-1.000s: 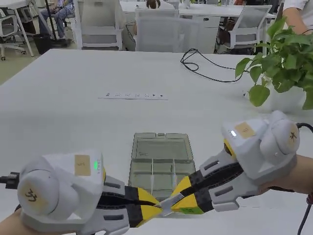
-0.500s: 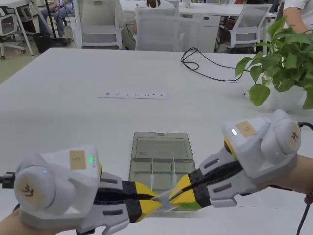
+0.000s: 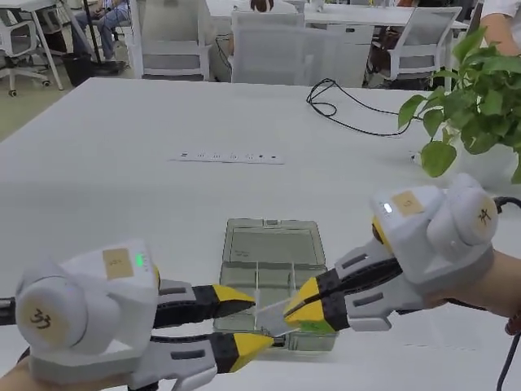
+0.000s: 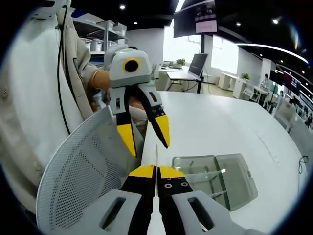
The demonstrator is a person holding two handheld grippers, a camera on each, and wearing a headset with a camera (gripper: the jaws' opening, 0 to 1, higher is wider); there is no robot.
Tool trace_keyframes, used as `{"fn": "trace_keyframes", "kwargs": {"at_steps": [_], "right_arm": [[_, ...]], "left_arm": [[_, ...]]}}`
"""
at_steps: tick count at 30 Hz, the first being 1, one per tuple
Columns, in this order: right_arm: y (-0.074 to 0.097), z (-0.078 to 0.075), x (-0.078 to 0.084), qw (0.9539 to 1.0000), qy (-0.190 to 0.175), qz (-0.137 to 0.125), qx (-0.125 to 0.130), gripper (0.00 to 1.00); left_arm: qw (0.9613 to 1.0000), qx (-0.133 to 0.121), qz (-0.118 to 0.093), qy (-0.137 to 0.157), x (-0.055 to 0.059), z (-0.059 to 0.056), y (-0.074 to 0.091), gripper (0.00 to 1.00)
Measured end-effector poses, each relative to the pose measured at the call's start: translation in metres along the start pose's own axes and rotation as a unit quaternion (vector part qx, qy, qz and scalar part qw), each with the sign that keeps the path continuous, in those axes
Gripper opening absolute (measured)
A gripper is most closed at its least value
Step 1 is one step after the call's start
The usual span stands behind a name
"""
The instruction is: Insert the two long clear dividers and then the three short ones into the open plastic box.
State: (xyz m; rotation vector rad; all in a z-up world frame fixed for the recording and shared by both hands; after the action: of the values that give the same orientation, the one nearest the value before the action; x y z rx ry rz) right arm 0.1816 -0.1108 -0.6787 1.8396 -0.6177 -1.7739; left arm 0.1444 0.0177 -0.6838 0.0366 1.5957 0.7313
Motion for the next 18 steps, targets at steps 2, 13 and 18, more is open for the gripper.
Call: {"fn": "trace_keyframes", "kwargs": {"at_steps": [2, 13, 18], "right_arm": [[0.000, -0.003, 0.000, 1.0000, -0.001, 0.001, 0.008, 0.02], [-0.002, -0.022, 0.001, 0.9979, -0.016, 0.001, 0.063, 0.02], [-0.004, -0.030, 0.001, 0.9966, -0.016, 0.004, 0.081, 0.02]], "left_arm": [[0.9999, -0.008, -0.003, 0.007, 0.001, 0.001, 0.001, 0.29], [0.9975, -0.050, -0.020, 0.046, 0.005, 0.011, 0.005, 0.46], [0.9967, -0.058, -0.022, 0.052, 0.006, 0.013, 0.006, 0.54]]}}
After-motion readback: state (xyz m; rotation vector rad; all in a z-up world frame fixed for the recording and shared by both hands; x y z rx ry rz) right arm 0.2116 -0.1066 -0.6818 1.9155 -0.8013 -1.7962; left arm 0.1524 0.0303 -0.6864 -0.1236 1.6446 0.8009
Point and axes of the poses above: the centre of the closed fingertips' face, and the gripper's own axes: y roughly backward along the fingers, z roughly to its left, x roughly out of its underside, the point moved 7 cm from there along y, roughly backward along the fingers, and after that the axes turned 7 degrees about z, right-handed, at the moved point
